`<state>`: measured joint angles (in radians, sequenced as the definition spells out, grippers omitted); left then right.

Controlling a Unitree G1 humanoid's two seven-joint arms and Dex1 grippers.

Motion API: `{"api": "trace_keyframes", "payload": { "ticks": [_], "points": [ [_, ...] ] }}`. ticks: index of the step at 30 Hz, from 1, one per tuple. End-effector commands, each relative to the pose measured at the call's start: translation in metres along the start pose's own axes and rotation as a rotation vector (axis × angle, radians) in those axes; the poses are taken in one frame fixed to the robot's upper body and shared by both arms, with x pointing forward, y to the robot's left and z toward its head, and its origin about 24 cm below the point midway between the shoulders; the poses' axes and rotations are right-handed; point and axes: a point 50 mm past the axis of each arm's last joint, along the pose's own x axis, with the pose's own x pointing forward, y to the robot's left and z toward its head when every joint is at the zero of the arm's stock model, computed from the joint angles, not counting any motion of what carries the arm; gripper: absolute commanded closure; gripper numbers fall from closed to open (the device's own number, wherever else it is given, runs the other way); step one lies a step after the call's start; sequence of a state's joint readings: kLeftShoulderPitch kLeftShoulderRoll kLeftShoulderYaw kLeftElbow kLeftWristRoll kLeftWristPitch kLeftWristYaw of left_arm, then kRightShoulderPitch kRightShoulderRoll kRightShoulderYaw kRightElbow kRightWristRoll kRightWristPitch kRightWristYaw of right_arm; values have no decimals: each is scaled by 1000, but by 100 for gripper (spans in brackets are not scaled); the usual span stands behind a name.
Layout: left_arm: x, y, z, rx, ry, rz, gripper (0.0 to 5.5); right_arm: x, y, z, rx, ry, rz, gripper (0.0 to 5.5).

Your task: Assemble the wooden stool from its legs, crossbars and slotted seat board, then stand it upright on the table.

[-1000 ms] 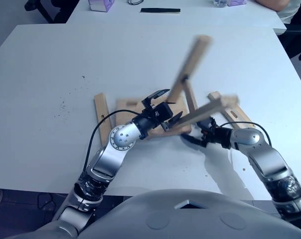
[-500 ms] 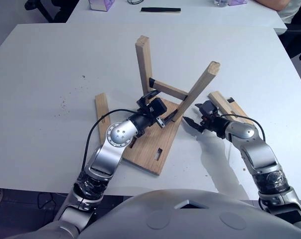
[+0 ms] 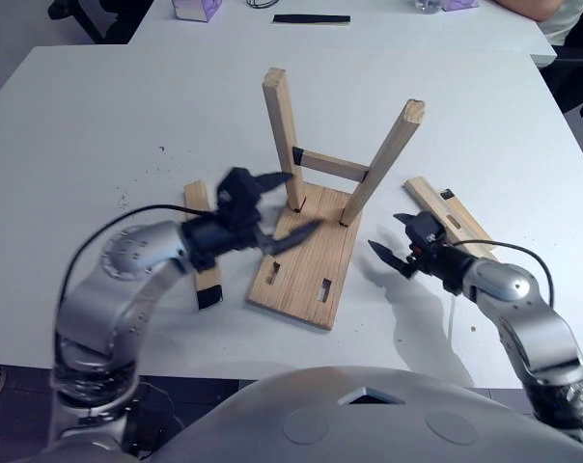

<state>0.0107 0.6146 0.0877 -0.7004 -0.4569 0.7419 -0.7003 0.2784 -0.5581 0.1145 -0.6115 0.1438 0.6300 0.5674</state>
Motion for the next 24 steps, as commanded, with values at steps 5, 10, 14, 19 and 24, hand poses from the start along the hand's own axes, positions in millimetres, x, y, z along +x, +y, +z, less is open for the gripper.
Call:
{"api": "trace_keyframes", "payload": {
  "ticks": [5, 10, 14, 19, 24],
  "points": [
    [-19, 21, -68, 375, 360, 25, 101, 0, 9, 5, -69, 24, 84, 168],
    [-11, 2, -83, 363, 370, -100, 101, 28, 7, 0, -129, 33, 70, 168],
    [-1, -1, -85, 360, 358, -130, 101, 49, 4, 5, -150, -2, 43, 168],
    [21, -1, -82, 341, 295, -114, 101, 64, -6, 15, -184, -38, -5, 168],
    [30, 5, -82, 333, 268, -47, 101, 65, -13, 18, -197, -43, -6, 168]
  ]
}}
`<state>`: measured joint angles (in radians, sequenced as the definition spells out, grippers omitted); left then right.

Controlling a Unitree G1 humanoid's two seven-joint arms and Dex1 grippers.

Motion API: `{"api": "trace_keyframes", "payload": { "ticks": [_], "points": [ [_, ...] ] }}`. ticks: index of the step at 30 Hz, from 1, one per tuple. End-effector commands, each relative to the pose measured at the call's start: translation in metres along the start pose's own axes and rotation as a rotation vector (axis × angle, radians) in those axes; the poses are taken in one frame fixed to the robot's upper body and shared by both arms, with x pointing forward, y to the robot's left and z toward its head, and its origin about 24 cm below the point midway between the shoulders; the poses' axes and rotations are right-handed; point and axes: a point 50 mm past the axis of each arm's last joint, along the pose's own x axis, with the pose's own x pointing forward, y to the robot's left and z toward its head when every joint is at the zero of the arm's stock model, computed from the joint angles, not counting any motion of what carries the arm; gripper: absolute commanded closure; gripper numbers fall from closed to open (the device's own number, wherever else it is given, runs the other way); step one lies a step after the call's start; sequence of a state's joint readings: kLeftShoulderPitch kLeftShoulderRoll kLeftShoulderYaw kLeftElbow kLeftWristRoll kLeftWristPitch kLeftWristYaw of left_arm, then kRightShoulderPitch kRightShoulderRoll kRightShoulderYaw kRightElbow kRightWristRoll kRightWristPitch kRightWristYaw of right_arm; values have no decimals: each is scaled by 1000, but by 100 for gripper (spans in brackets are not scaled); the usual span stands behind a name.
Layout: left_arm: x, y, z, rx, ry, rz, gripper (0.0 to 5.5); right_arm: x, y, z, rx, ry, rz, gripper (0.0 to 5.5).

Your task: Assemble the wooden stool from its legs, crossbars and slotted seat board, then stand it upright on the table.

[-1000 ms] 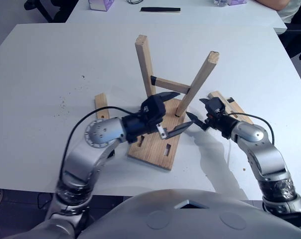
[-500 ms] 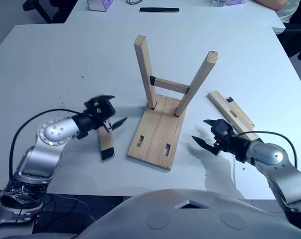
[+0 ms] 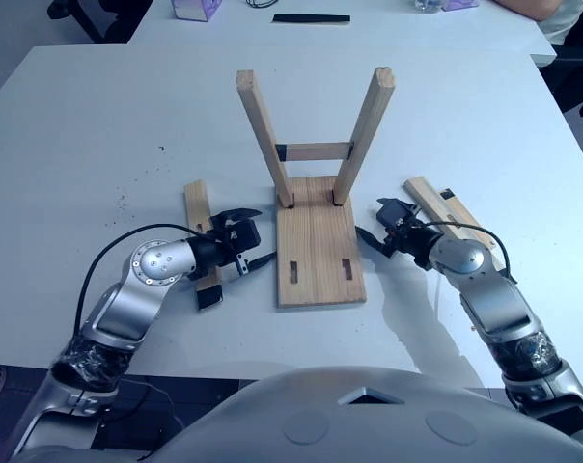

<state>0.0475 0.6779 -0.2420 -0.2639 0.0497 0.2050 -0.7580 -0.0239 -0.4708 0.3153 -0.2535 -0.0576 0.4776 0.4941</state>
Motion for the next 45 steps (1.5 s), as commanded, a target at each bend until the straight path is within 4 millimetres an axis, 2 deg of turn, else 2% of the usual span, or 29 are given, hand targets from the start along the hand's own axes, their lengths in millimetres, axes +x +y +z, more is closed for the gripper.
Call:
{"api": "trace_keyframes", "payload": {
  "ticks": [1, 5, 8, 9, 12, 15, 18, 23, 27, 31, 35, 40, 45],
  "points": [
    [4, 7, 3, -6, -22, 61, 101, -3, 3, 8, -3, -45, 45, 168],
    [-2, 7, -1, -20, -7, 97, 101, -20, 3, 6, 20, -38, 64, 168],
    [-5, 8, -2, -29, -5, 128, 101, -40, -8, 14, 86, -68, 32, 168],
    [-7, 9, -2, -30, -7, 137, 101, -51, -15, 17, 112, -76, 5, 168],
    [-16, 7, -1, -52, -9, 183, 101, -89, -52, 11, 122, -23, -120, 168],
    [-22, 2, -1, -82, -11, 227, 101, -120, -93, -15, 88, 123, -266, 168],
    [-22, -4, 0, -101, -15, 247, 101, -131, -109, -40, 39, 216, -303, 168],
    [-19, -8, 3, -96, -15, 248, 101, -129, -112, -54, 8, 229, -292, 168],
    [-18, -8, 3, -97, -10, 248, 101, -124, -102, -59, 21, 223, -244, 168],
    [-16, -11, -2, -113, 12, 249, 101, -116, -91, -73, 48, 227, -204, 168],
    [-18, -5, -1, -118, 6, 265, 101, -112, -83, -84, 70, 225, -198, 168],
    [-18, -3, 2, -114, -4, 268, 101, -114, -75, -81, 77, 199, -165, 168],
    [-16, -6, 5, -116, -11, 268, 101, -107, -70, -77, 98, 180, -140, 168]
  ]
}}
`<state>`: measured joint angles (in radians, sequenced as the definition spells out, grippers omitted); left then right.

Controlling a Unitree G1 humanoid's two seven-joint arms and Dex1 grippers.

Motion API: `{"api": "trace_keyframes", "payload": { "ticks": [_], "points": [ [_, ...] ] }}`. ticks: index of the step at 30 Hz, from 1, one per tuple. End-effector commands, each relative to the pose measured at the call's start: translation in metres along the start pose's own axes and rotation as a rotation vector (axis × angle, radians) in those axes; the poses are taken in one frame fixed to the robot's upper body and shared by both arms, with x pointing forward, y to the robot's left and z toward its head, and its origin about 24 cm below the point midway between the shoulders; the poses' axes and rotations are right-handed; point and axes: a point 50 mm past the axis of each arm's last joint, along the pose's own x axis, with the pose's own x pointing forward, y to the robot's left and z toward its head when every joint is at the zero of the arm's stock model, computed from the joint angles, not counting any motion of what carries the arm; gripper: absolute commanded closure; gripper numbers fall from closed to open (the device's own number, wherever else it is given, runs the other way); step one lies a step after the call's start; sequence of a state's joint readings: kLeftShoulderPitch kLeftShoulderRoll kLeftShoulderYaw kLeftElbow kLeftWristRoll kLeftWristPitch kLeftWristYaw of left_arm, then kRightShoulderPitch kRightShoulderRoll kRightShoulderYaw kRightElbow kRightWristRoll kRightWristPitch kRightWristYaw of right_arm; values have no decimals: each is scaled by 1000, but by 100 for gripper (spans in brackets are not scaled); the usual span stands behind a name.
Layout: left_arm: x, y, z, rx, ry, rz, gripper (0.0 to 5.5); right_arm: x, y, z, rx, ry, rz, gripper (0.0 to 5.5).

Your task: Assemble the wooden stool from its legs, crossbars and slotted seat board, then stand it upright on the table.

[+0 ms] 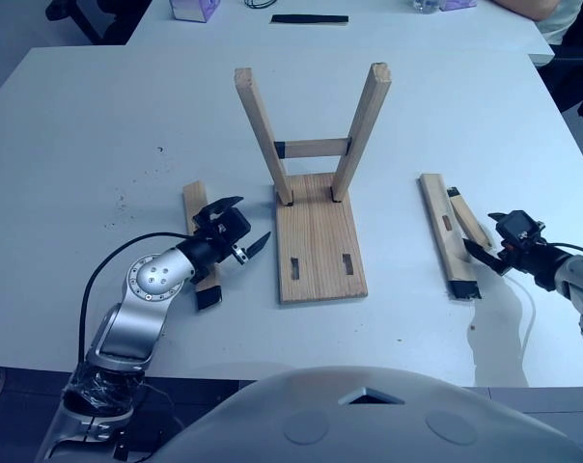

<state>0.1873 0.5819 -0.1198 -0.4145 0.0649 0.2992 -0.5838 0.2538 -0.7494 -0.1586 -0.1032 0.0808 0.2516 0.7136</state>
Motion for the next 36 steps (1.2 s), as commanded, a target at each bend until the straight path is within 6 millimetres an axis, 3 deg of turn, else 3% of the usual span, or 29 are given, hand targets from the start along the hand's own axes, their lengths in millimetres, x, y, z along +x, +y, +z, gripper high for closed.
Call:
{"api": "trace_keyframes", "payload": {
  "ticks": [1, 8, 14, 23, 31, 36],
  "points": [
    [2, -1, 2, -1, -1, 3, 101, 6, 3, -1, 50, -5, 13, 168],
    [4, 0, 5, 2, -9, -10, 101, 7, 10, -44, 239, 116, -26, 168],
    [6, 4, 8, -14, -25, -2, 101, 6, 24, -52, 289, 115, -6, 251],
    [5, 20, 24, -88, -95, 107, 101, 3, 23, -58, 305, 176, -19, 404],
    [6, 21, 29, -114, -109, 134, 101, 7, 13, -43, 353, 128, -39, 420],
    [-7, 32, 39, -152, -161, 113, 101, 2, -5, 0, 370, -93, -38, 420]
  ]
}}
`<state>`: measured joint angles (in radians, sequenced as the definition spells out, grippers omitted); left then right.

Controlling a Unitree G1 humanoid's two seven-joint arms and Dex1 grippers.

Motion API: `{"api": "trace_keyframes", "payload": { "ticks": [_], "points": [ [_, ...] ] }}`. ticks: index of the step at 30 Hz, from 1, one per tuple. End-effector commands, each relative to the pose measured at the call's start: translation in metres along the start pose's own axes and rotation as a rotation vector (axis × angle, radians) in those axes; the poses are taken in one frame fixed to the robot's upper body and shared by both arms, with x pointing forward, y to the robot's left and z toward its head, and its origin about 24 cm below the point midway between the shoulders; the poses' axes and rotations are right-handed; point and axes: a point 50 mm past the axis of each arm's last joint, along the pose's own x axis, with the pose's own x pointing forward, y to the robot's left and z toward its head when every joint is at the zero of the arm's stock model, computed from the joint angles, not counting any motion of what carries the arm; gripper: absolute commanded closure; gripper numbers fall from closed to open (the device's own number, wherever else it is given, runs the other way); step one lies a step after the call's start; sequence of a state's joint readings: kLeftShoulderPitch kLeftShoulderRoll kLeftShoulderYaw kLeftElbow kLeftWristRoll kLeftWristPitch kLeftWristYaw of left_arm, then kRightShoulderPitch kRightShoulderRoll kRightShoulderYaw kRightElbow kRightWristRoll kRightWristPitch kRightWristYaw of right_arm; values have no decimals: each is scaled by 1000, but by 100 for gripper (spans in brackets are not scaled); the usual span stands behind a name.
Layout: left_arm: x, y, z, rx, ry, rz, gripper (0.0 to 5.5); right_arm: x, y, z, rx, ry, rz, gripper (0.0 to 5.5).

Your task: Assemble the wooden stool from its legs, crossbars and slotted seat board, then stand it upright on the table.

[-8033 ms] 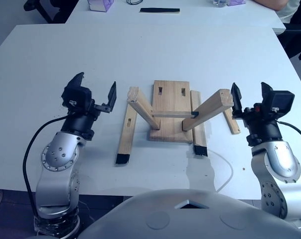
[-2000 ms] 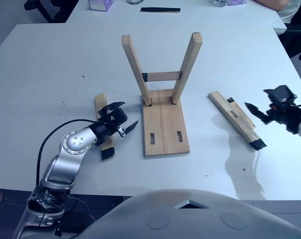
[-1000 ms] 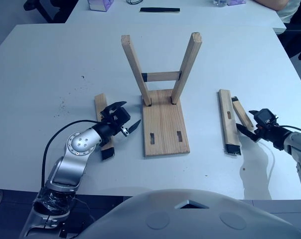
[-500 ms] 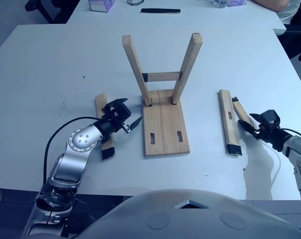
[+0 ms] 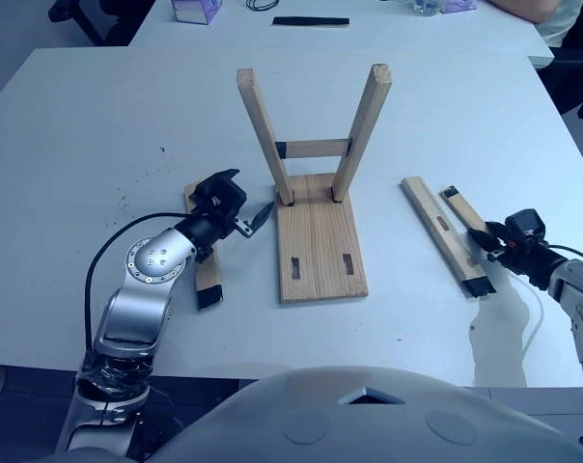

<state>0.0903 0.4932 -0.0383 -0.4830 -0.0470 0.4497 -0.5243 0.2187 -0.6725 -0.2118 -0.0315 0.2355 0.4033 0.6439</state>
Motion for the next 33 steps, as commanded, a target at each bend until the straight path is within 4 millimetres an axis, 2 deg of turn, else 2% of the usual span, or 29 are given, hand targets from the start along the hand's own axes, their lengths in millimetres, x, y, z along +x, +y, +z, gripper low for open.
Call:
{"api": "trace_keyframes", "payload": {
  "ticks": [1, 4, 5, 8, 10, 12, 18, 24, 33],
  "points": [
    [-12, 11, 21, -40, -82, -54, 101, -8, 2, 30, 73, -149, 73, 420],
    [-26, 12, 59, -177, -250, -244, 101, -31, 12, 86, 160, -413, 253, 420],
    [-31, 10, 72, -210, -310, -325, 122, -40, 18, 102, 166, -475, 339, 420],
    [-39, 7, 103, -293, -443, -494, 165, -60, 36, 139, 119, -563, 579, 420],
    [-40, 6, 114, -352, -488, -562, 188, -68, 46, 154, 90, -583, 723, 420],
    [-39, 7, 122, -401, -514, -599, 188, -74, 53, 164, 71, -585, 835, 420],
    [-37, 0, 147, -514, -571, -798, 188, -77, 74, 200, 82, -628, 1142, 420],
    [-31, -5, 153, -553, -549, -853, 188, -72, 90, 213, 84, -613, 1246, 420],
    [-28, -12, 156, -557, -539, -901, 188, -51, 108, 197, 63, -521, 1228, 420]
  ]
}}
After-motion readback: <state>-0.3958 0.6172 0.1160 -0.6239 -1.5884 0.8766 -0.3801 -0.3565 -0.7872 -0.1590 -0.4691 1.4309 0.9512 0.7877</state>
